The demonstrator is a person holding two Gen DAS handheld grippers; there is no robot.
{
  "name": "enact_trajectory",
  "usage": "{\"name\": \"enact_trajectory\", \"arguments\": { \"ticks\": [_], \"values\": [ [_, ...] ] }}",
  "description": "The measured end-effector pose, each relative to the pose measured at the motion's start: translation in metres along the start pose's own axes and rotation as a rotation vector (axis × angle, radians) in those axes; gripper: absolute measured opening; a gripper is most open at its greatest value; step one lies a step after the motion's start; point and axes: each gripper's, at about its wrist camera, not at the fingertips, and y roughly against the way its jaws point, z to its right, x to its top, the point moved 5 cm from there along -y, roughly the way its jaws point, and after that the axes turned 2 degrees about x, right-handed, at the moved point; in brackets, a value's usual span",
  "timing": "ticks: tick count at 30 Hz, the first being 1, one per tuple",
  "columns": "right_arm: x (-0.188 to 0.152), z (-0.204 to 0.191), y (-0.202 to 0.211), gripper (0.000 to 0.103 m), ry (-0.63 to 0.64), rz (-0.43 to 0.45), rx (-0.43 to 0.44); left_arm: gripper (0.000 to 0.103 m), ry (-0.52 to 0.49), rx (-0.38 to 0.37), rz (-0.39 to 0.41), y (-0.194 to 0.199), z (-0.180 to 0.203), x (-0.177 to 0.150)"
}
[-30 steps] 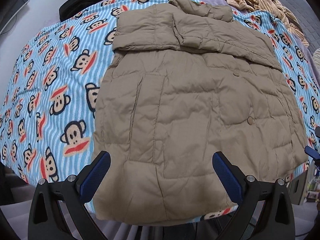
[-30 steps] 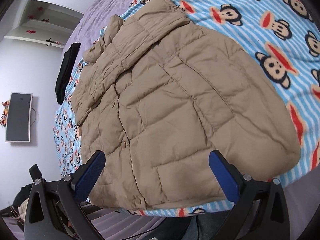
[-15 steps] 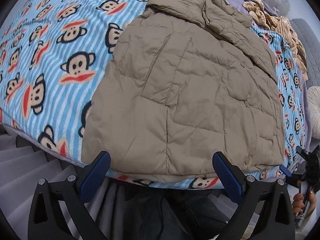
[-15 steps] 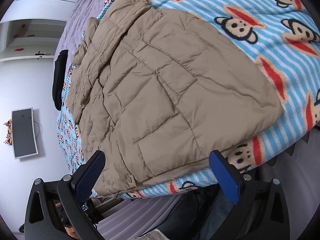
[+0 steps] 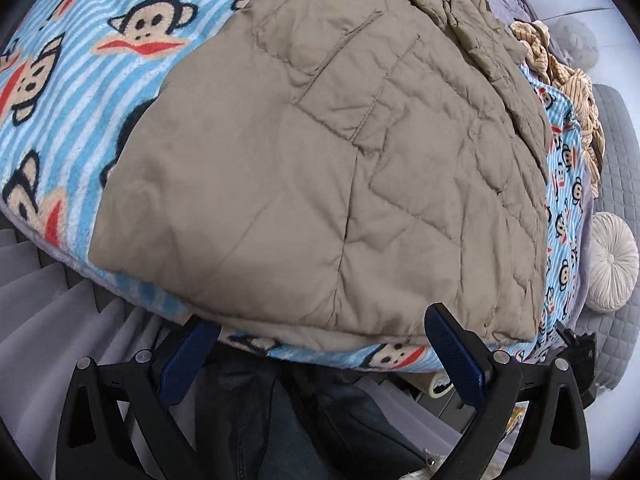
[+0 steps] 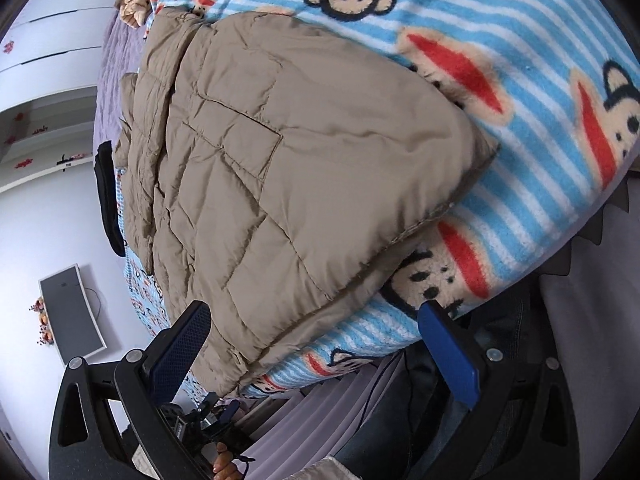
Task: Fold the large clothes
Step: 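Close both tools on the beige jacket hem edge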
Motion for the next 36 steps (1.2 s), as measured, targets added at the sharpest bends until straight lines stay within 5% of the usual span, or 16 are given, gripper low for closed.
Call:
{"name": "enact_trajectory", "arguments": {
  "ticks": [11,17,23,26,28,29,31,33,34,36],
  "values": [
    [0.018,-0.005,-0.013,0.103,-0.078,0.056,0.114,0.102,-0.04,0.03,0.045,-0.011,0.022,0.033],
    [0.023,-0.006,-0.024,0.103,-0.105,0.062,0.123,0.073,-0.085,0.08,0.049,-0.006,0.018,0.033],
    [0.02,0.01,-0.026,0.103,-0.097,0.068,0.003,0.072,-0.096,0.056,0.025,-0.005,0.01,0.033],
    [0.02,0.009,-0.027,0.101,-0.121,0.091,0.08,0.052,-0.146,0.066,0.025,-0.003,0.015,0.033],
    [0.02,0.0,-0.026,0.1,-0.136,0.118,0.165,0.048,-0.176,0.056,0.031,0.002,0.018,0.035],
    [0.02,-0.004,-0.026,0.096,-0.139,0.128,0.196,0.036,-0.186,0.054,0.031,0.004,0.019,0.035],
    [0.02,-0.01,-0.031,0.087,-0.142,0.128,0.218,0.034,-0.194,0.034,0.028,0.009,0.016,0.037],
    [0.019,-0.01,-0.037,0.066,-0.158,0.116,0.203,0.023,-0.193,0.018,0.024,0.011,0.014,0.039],
    [0.017,-0.012,-0.041,0.052,-0.168,0.111,0.194,0.023,-0.198,0.015,0.02,0.012,0.013,0.039],
    [0.015,-0.014,-0.044,0.043,-0.171,0.11,0.191,0.023,-0.201,0.009,0.014,0.013,0.011,0.039]
  ]
}}
